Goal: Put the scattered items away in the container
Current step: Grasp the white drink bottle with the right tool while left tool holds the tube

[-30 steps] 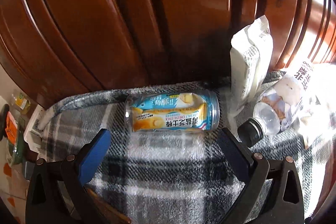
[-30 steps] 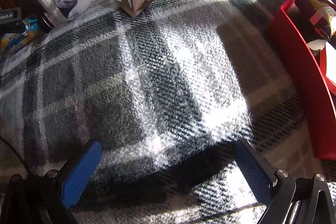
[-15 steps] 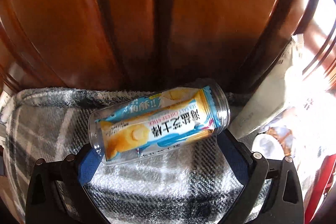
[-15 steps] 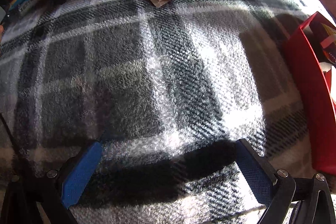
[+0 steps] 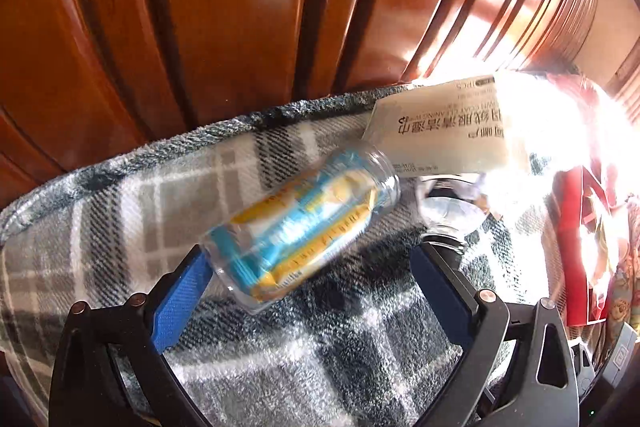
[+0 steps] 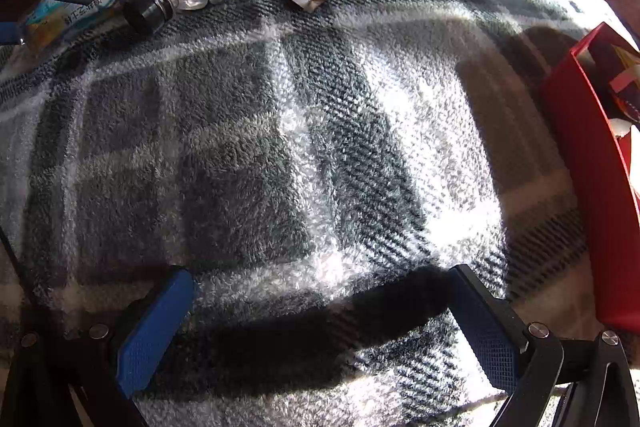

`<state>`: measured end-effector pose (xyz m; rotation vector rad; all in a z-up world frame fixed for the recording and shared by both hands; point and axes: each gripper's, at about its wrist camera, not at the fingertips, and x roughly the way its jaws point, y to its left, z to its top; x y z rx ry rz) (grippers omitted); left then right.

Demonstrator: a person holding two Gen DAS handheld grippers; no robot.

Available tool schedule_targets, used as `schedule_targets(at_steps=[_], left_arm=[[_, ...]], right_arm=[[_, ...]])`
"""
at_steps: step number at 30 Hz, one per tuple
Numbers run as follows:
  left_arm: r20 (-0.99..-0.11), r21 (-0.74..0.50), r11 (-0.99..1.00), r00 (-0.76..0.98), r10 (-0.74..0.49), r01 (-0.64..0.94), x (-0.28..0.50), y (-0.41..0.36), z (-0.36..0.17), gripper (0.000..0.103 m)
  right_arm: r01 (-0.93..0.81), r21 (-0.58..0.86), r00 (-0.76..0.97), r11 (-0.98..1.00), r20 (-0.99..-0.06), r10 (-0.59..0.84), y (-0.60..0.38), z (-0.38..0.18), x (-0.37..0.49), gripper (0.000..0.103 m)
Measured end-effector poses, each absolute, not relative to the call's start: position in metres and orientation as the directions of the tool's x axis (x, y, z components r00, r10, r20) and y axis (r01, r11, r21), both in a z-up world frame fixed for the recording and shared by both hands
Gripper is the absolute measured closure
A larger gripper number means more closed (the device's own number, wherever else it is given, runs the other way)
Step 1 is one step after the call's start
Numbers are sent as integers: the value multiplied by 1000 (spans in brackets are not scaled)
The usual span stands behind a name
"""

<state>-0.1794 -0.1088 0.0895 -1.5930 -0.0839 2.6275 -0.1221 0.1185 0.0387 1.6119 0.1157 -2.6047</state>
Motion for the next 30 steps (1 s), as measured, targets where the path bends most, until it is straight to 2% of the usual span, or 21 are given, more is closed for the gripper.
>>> schedule_targets(at_steps=[2, 4, 8, 11, 12, 13, 14, 20, 23, 26, 28, 30], left_arm=[[-867, 51, -997, -497, -14, -59, -177, -99, 95, 2], [-859, 143, -981, -510, -55, -134, -177, -88, 92, 1], [-921, 151, -944, -388, -27, -294, -184, -64, 67, 1], [-916, 226, -927, -389, -98, -300, -190, -50, 57, 5], [-917, 196, -939, -393, -73, -283, -190, -50, 60, 15], [-923, 144, -954, -382, -34, -263, -189, -52, 63, 37], [-931, 86, -968, -364, 7, -237, -186, -55, 65, 49], [-939, 5, -992, -342, 38, -124, -133, -64, 75, 51], [-932, -11, -993, -358, 53, -119, -103, -65, 76, 51], [-909, 4, -990, -412, 56, -142, -83, -65, 75, 50], [-899, 8, -990, -435, 55, -142, -84, -67, 76, 50], [-895, -7, -992, -442, 62, -125, -85, -71, 76, 50]], right_arm=[[104, -24, -444, -994, -896, -25, 116, 41, -120, 0], [104, -23, -444, -994, -896, -26, 118, 41, -120, 0], [104, -23, -444, -994, -895, -26, 119, 42, -115, 0], [104, -22, -446, -994, -895, -27, 120, 42, -116, 0], [105, -22, -446, -994, -894, -28, 120, 42, -117, 0], [106, -21, -446, -994, -894, -29, 120, 42, -118, 0], [107, -20, -445, -994, -895, -30, 120, 43, -119, 0], [77, 50, -436, -996, -896, -79, 128, 50, -130, 0], [37, 178, -458, -983, -871, -175, 139, 63, -130, 0], [-23, 315, -542, -949, -801, -253, 151, 78, -127, 0], [-81, 364, -602, -928, -760, -246, 153, 89, -117, 0], [-167, 393, -604, -904, -766, -221, 158, 94, -122, 0]])
